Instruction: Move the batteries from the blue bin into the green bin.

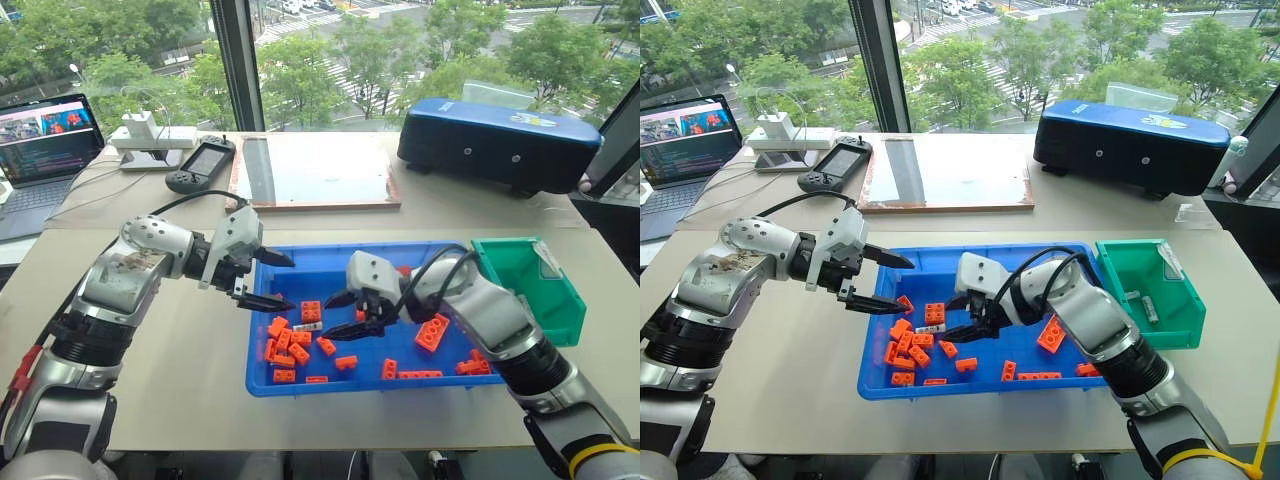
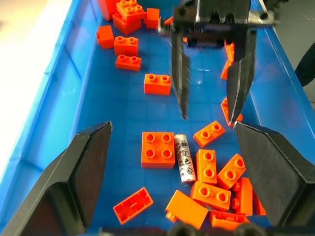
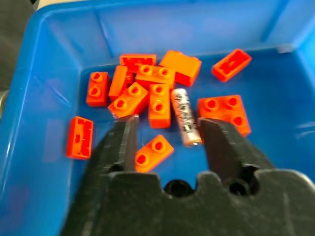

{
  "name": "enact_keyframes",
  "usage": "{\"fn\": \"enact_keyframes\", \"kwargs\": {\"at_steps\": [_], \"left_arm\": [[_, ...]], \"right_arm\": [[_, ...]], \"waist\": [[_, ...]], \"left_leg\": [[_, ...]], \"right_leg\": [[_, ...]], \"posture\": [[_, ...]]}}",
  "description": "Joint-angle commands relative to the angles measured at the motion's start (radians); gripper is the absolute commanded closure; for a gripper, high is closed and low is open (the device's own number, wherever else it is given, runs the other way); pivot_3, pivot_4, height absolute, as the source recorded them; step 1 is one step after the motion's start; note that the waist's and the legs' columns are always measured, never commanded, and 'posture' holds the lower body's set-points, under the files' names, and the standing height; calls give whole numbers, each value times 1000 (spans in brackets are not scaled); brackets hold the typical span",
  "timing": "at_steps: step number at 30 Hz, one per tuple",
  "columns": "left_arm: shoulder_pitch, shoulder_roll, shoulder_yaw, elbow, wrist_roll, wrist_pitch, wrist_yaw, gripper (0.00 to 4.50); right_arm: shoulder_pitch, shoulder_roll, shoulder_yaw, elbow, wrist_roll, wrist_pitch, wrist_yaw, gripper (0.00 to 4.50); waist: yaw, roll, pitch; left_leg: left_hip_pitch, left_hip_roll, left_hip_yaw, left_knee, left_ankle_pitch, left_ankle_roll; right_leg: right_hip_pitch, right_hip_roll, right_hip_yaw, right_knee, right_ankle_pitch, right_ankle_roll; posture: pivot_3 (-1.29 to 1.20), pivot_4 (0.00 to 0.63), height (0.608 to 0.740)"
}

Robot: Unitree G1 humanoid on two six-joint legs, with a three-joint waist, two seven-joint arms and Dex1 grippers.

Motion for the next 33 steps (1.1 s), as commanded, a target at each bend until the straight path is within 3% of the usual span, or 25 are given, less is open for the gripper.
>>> {"fn": "enact_keyframes", "kwargs": {"at_steps": [1, 21, 27, 33], "left_arm": [[6, 26, 28, -47, -25, 14, 0, 234], [57, 55, 44, -126, -66, 56, 41, 234], [62, 54, 43, -135, -71, 61, 44, 234], [81, 50, 42, -159, -90, 71, 58, 234]], "right_arm": [[-4, 22, 4, 9, -1, -32, -4, 2728], [-38, 118, 47, 302, -128, -243, -20, 2728], [-32, 135, 34, 304, -140, -249, -13, 4290], [-41, 75, -61, 192, -83, -187, 14, 4284]], "waist": [[1, 0, 0], [1, 0, 0], [1, 0, 0], [1, 0, 0]], "left_leg": [[0, 0, 0, 0, 0, 0], [2, 0, 0, 0, 0, 0], [2, 0, 0, 0, 0, 0], [2, 0, 0, 0, 0, 0]], "right_leg": [[0, 0, 0, 0, 0, 0], [0, 0, 0, 0, 0, 0], [0, 0, 0, 0, 0, 0], [0, 0, 0, 0, 0, 0]], "posture": [[0, 150, 732], [0, 150, 732], [0, 150, 732], [0, 150, 732]]}}
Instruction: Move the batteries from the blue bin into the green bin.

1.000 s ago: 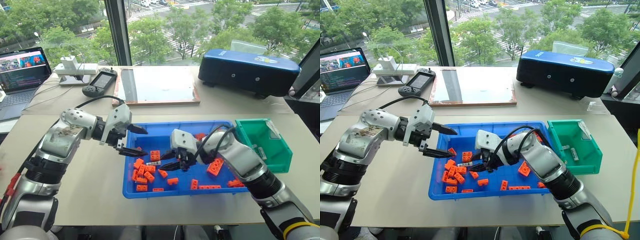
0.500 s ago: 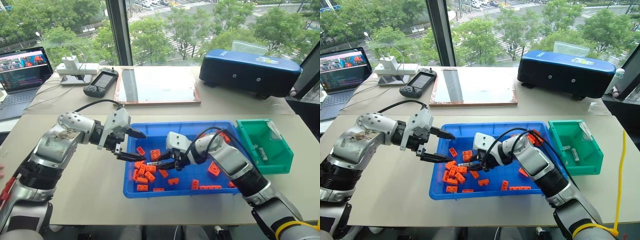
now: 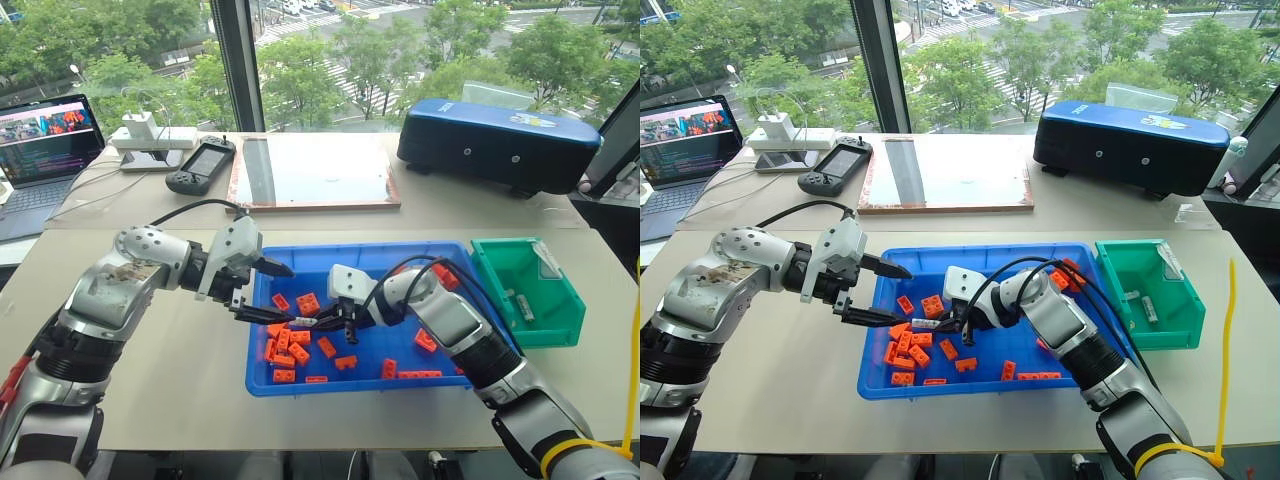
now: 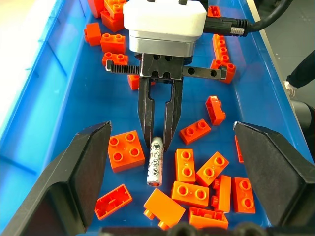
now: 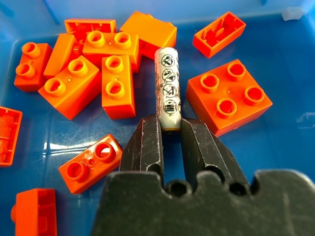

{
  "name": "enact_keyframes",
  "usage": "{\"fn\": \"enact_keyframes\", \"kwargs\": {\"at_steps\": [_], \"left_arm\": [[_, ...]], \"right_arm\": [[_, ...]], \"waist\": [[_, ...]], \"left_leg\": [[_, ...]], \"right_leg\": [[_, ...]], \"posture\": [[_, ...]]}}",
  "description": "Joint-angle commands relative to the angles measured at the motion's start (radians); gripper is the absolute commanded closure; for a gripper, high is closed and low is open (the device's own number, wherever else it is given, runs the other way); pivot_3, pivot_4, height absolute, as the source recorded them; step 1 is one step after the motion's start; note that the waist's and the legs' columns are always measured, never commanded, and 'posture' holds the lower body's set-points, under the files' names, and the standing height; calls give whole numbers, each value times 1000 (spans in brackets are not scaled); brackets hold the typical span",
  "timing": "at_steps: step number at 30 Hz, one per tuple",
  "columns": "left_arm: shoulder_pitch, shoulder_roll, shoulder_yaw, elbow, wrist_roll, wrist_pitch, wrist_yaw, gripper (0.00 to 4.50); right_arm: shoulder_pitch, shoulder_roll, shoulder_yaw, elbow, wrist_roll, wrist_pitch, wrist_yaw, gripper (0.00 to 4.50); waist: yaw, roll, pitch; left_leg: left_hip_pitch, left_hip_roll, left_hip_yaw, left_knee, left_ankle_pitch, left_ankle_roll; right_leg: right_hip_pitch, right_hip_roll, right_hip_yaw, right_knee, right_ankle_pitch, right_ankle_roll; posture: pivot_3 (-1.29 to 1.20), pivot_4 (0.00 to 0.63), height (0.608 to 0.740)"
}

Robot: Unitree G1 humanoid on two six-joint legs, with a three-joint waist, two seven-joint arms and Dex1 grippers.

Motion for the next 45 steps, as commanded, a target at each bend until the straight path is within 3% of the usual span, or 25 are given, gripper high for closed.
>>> {"fn": "enact_keyframes", "kwargs": {"at_steps": [1, 8, 12, 15, 21, 30, 32, 33, 39, 41, 45], "left_arm": [[19, 6, 26, -50, -25, 12, 19, 234], [33, -2, 31, -66, -39, 24, 45, 234], [27, -27, 31, -58, -46, 28, 75, 234], [16, -41, 35, -37, -40, 20, 99, 234], [-14, -89, 36, 21, -5, 4, 178, 234], [-55, -129, 27, 87, 50, -26, 244, 234], [-58, -128, 26, 89, 58, -29, 249, 234], [-61, -128, 29, 93, 63, -31, 255, 234], [-79, -142, 90, 131, 74, -97, 303, 234], [-71, -143, 112, 152, 84, -124, 327, 234], [-52, -159, 160, 216, 107, -196, 391, 234]], "right_arm": [[-25, -66, -128, -138, 85, 70, 37, 4284], [-56, -207, -339, -219, 204, 221, 25, 4284], [-52, -468, -569, -17, 170, 171, 1, 4284], [15, -573, -630, 31, 173, 142, 3, 4284], [161, -662, -739, 61, 173, 119, -5, 4284], [324, -671, -794, 46, 170, 125, -71, 4284], [328, -674, -794, 44, 172, 123, -85, 3245], [329, -678, -794, 43, 173, 123, -87, 3157], [321, -713, -821, 50, 178, 111, -96, 980], [314, -697, -859, 48, 196, 78, -114, 585], [298, -568, -994, -7, 299, 87, -212, 585]], "waist": [[1, 0, 0], [6, 0, 0], [24, 0, 1], [38, 0, 1], [14, 0, 1], [17, 0, 1], [17, 0, 1], [18, 0, 1], [26, 0, 1], [27, 0, 1], [24, 0, 1]], "left_leg": [[0, 0, 0, 0, 0, 0], [0, 0, 0, 0, 0, 0], [-1, -1, 1, 0, 0, 0], [-3, -1, 2, 0, 0, 1], [-1, 1, 4, -1, -1, 1], [0, 0, 4, 0, -1, 1], [0, 0, 4, 0, -1, 1], [0, 0, 4, 0, -1, 1], [-1, 0, 4, 0, -1, 1], [-1, 0, 4, 0, -1, 1], [0, 1, 4, 0, -1, 1]], "right_leg": [[0, 0, 0, 0, 0, 0], [0, 0, 0, -1, 0, 0], [1, -1, 1, -1, 0, 0], [1, -2, 1, -3, 0, 0], [0, -1, 1, -3, 0, 0], [1, -1, 2, -3, 0, 0], [1, -1, 3, -4, 0, 0], [1, -1, 3, -4, 0, 0], [1, -1, 3, -7, 0, 0], [1, -1, 3, -8, 0, 0], [1, -1, 3, -8, 0, 0]], "posture": [[0, 150, 732], [0, 150, 732], [0, 150, 732], [0, 150, 732], [0, 150, 732], [0, 150, 732], [0, 150, 732], [0, 150, 732], [0, 150, 732], [0, 150, 732], [0, 150, 732]]}}
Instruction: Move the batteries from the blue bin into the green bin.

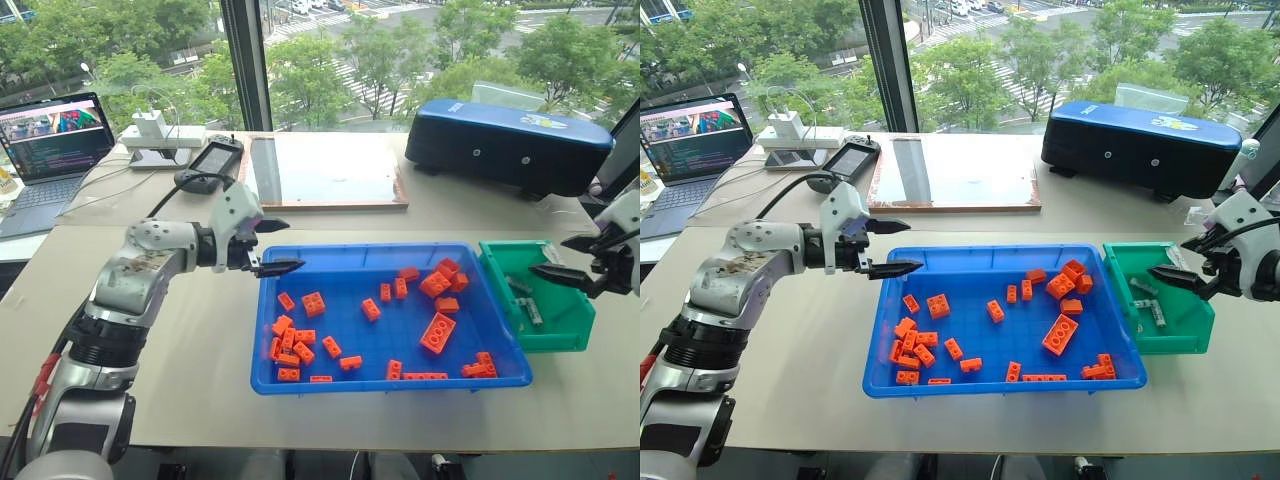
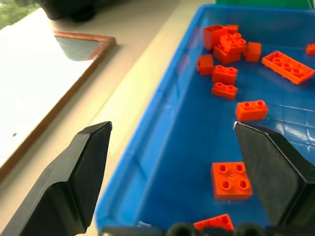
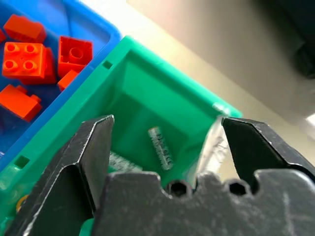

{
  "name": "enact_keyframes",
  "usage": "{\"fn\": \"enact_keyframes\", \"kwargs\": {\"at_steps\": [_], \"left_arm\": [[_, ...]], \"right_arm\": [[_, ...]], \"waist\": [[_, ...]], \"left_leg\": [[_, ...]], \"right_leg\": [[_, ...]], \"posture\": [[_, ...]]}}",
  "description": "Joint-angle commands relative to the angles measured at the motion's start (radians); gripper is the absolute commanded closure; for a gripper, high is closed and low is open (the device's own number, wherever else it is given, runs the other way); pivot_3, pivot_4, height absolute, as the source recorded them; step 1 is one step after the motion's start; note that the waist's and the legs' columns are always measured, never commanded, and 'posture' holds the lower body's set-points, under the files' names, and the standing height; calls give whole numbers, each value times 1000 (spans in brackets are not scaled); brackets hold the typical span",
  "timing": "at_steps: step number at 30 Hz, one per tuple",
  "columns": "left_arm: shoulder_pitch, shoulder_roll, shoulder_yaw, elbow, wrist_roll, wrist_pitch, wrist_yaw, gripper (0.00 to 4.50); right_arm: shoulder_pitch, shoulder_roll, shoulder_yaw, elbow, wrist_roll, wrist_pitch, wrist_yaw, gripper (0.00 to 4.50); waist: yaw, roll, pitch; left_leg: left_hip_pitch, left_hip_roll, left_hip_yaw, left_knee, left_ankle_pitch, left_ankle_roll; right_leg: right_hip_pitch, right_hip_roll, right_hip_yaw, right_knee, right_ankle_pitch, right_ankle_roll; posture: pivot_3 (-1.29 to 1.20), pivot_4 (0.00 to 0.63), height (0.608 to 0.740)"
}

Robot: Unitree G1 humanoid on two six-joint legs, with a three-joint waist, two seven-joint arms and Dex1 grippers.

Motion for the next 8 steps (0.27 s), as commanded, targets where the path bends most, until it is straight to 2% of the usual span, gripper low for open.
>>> {"fn": "enact_keyframes", "kwargs": {"at_steps": [1, 8], "left_arm": [[12, -13, 77, 43, 11, -76, 59, 234], [49, -35, 137, 99, -21, -56, 85, 234]], "right_arm": [[6, 105, -160, -91, 114, 18, -91, 585], [107, 185, -200, -199, 175, 35, -135, 585]], "waist": [[0, 0, 0], [7, 0, 0]], "left_leg": [[0, 0, 0, 0, 0, 0], [-1, -1, -1, 0, 0, 0]], "right_leg": [[0, 0, 0, 0, 0, 0], [0, -1, 0, 2, 0, 0]], "posture": [[0, 150, 732], [0, 150, 732]]}}
